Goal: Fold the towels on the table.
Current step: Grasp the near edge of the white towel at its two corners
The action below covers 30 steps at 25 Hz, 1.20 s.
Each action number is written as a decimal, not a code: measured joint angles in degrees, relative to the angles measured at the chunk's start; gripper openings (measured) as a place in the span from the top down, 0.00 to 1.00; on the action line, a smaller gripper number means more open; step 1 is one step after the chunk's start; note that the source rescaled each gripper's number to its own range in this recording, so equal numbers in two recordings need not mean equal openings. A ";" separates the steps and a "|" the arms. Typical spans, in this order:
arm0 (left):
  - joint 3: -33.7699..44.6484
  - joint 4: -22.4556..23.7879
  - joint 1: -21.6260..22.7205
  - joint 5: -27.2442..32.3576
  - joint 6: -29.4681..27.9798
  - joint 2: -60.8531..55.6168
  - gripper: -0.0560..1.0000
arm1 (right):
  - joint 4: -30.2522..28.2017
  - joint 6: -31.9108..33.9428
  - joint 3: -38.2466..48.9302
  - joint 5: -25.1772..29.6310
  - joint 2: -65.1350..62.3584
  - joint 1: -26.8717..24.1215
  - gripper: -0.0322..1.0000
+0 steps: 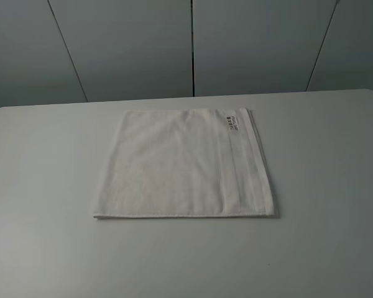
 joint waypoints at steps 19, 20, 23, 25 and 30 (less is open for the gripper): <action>-15.58 5.78 0.00 -5.89 0.00 21.64 0.00 | -1.88 -0.76 -7.56 -6.18 15.12 0.13 0.00; -16.18 5.78 0.00 -6.41 0.00 23.32 0.00 | -1.55 -1.29 -8.40 -6.18 16.90 0.28 0.00; -18.02 4.22 0.00 -8.22 1.47 29.39 0.00 | -1.25 -3.15 -11.24 -6.42 22.59 1.69 0.00; -19.09 2.03 0.00 -9.21 3.33 32.97 0.00 | -0.66 -5.05 -13.28 -6.42 27.27 2.31 0.00; -22.52 -7.69 0.00 -9.87 11.53 43.92 0.00 | 4.55 -11.23 -19.49 -6.18 39.05 4.79 0.00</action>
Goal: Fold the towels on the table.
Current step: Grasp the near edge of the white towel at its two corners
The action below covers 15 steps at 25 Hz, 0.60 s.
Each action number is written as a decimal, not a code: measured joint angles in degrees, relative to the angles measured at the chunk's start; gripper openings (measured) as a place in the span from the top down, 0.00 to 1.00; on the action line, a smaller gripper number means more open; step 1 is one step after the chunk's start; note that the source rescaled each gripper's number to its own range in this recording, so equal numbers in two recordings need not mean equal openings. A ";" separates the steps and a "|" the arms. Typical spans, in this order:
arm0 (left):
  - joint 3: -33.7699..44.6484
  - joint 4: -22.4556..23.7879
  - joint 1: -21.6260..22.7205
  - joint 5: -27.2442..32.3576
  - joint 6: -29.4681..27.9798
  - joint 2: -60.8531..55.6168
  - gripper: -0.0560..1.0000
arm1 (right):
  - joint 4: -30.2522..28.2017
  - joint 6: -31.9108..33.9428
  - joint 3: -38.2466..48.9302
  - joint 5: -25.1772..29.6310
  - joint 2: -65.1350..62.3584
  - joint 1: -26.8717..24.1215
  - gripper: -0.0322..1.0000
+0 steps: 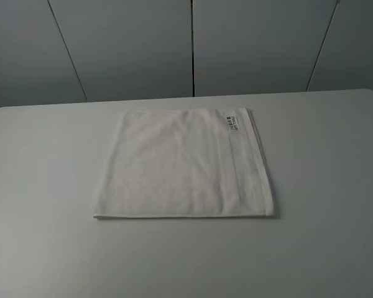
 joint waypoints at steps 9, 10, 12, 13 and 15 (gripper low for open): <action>-5.27 -21.30 0.00 -2.65 19.91 19.13 0.00 | 5.37 -8.52 -9.78 4.40 20.91 6.52 0.00; -5.74 -23.52 0.00 -2.65 22.54 21.02 0.00 | 6.05 -9.58 -10.15 5.06 22.86 7.12 0.00; -7.18 -27.07 -0.14 -2.14 28.11 24.23 0.00 | 8.15 -11.95 -10.41 5.96 26.17 7.70 0.00; -7.75 -28.12 -0.73 -1.76 30.29 25.86 0.00 | 9.19 -13.01 -10.45 6.37 27.84 7.80 0.00; -8.96 -28.75 -3.23 -1.07 34.60 28.86 0.00 | 10.93 -15.05 -10.54 6.71 30.57 8.05 0.00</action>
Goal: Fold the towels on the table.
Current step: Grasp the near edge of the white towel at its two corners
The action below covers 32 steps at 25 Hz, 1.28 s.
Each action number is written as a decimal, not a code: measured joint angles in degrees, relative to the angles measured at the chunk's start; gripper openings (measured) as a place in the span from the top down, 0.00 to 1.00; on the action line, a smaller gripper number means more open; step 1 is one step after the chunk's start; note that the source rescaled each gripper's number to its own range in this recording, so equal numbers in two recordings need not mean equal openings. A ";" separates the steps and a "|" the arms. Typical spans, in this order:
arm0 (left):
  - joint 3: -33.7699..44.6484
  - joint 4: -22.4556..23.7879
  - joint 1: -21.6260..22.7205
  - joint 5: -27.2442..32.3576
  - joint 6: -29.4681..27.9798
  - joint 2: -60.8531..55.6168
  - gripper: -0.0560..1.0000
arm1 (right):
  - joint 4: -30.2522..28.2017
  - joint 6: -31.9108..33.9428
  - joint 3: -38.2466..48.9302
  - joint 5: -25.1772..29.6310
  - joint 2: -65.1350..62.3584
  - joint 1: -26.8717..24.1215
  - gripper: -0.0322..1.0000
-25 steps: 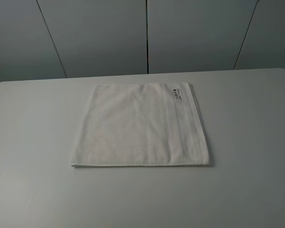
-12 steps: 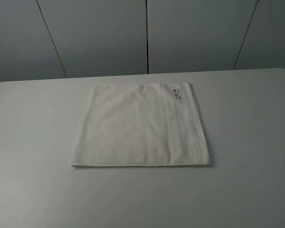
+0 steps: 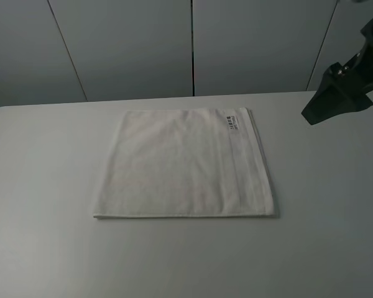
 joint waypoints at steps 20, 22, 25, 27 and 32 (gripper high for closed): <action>-9.43 16.01 -24.42 4.29 10.09 30.08 0.00 | 6.71 -16.63 -0.13 -3.28 18.57 10.50 0.00; -9.43 17.12 -25.84 4.29 10.09 32.44 0.00 | 1.96 -17.14 -0.13 -4.30 19.70 13.64 0.00; -9.43 19.69 -28.24 4.29 10.09 35.34 0.00 | -2.88 -17.14 -0.13 -5.47 21.67 17.56 0.00; -9.43 22.00 -29.81 3.97 9.96 36.36 0.00 | -5.14 -17.14 -0.13 -6.49 22.91 19.63 0.00; -9.43 25.10 -32.01 3.42 9.28 38.67 0.00 | -9.46 -16.86 -0.13 -7.58 26.16 21.35 0.00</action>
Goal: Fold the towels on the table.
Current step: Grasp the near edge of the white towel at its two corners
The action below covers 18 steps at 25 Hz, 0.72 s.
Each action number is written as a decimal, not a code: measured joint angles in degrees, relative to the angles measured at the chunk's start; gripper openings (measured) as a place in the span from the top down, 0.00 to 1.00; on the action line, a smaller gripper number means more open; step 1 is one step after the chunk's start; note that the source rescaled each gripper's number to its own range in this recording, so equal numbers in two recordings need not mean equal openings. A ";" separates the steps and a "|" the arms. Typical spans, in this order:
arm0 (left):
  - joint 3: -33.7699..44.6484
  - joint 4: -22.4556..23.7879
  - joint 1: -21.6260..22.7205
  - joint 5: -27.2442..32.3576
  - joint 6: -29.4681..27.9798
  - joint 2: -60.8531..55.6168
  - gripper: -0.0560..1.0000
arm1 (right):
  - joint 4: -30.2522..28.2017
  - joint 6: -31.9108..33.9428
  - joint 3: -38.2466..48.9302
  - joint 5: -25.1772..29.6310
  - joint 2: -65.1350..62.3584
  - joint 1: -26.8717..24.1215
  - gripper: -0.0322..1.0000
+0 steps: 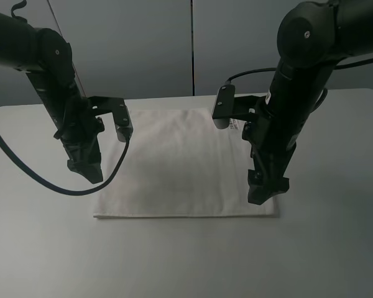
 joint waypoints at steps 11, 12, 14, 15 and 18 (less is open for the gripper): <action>2.10 -0.85 -1.29 -2.27 2.64 1.46 0.00 | -1.56 0.68 0.00 -3.69 5.06 0.00 0.00; 3.14 -0.85 -1.86 -3.10 2.93 1.46 0.00 | -1.56 0.68 0.00 -3.84 5.36 0.00 0.00; 5.04 -0.71 -2.85 -4.48 3.39 1.46 0.00 | -1.56 0.68 0.00 -3.84 5.47 0.00 0.00; 5.92 -0.71 -3.18 -4.91 3.52 1.46 0.00 | -1.56 0.68 0.00 -3.98 5.47 0.00 0.00; 7.14 -0.71 -3.86 -6.51 2.83 1.46 0.00 | -1.56 0.68 0.00 -4.09 5.47 0.00 0.00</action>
